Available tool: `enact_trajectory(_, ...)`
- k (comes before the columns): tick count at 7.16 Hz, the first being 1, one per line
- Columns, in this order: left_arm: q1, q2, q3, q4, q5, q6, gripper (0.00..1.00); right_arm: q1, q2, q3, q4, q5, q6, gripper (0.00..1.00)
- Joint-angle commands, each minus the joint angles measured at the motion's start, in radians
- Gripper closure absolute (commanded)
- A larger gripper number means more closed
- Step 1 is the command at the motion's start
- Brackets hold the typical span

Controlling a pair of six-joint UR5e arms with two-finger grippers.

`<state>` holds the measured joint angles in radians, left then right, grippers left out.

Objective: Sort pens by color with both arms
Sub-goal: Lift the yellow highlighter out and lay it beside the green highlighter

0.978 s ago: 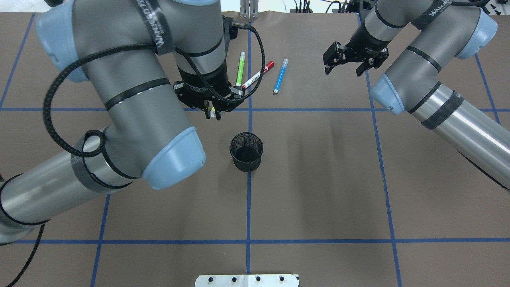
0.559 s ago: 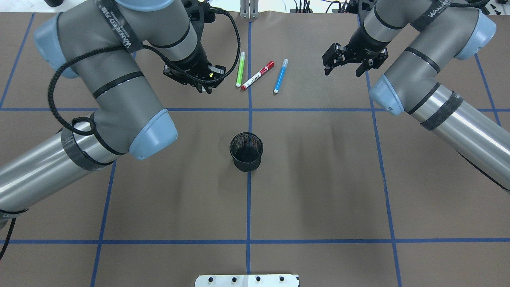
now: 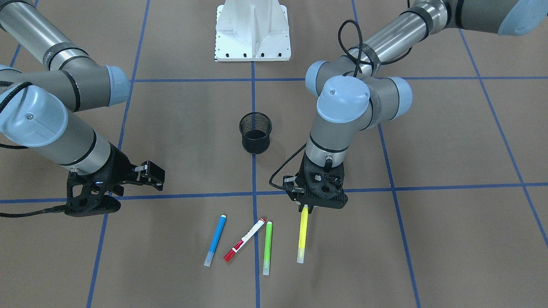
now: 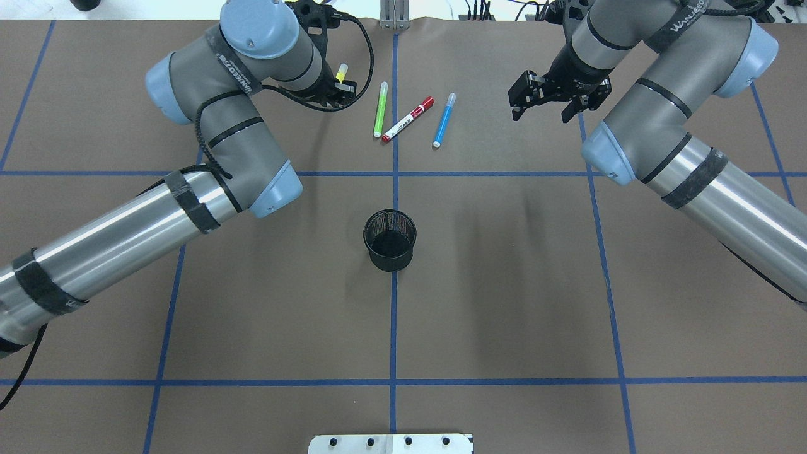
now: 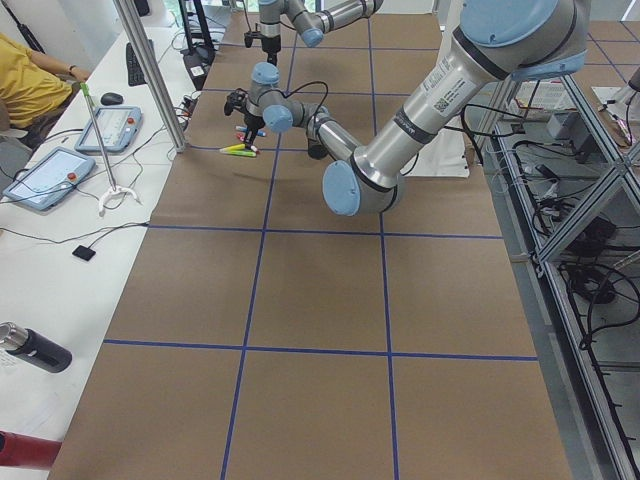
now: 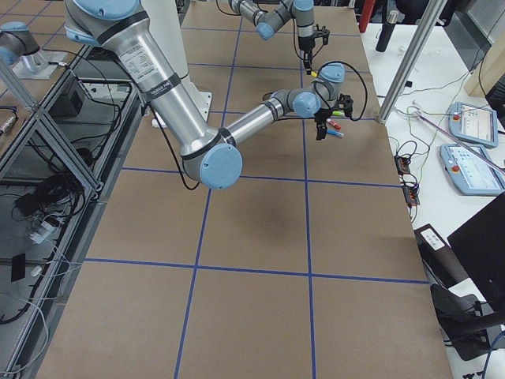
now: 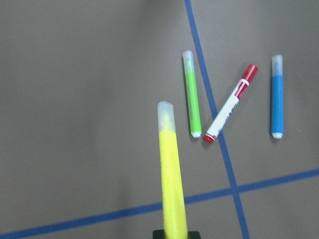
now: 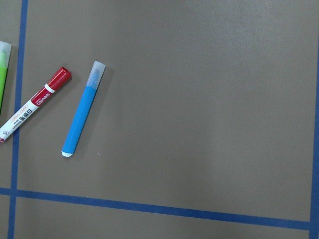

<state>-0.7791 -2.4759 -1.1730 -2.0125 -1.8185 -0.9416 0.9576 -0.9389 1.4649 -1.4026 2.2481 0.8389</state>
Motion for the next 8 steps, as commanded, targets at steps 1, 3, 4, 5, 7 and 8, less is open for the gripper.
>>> enact_trajectory(1, 0.001, -0.072, 0.217, -0.176, 0.034, -0.006, 1.0, -0.003, -0.001, -0.003, 0.001, -0.008, 0.0, 0.01)
enact_trajectory(3, 0.006, -0.115, 0.304, -0.236, 0.051, -0.005, 1.0, -0.013, -0.003, -0.005, 0.001, -0.021, 0.0, 0.01)
enact_trajectory(4, 0.009, -0.115, 0.305, -0.238, 0.051, 0.0, 0.65, -0.013, -0.005, -0.005, 0.001, -0.022, -0.001, 0.01)
enact_trajectory(5, 0.014, -0.115, 0.305, -0.239, 0.051, 0.001, 0.13, -0.014, -0.005, -0.006, 0.002, -0.03, -0.001, 0.01)
enact_trajectory(7, 0.018, -0.115, 0.297, -0.25, 0.051, 0.0, 0.0, -0.014, -0.005, -0.005, 0.002, -0.033, -0.001, 0.01)
enact_trajectory(8, 0.012, -0.112, 0.282, -0.244, 0.05, -0.006, 0.0, -0.014, -0.008, -0.003, 0.002, -0.033, -0.003, 0.01)
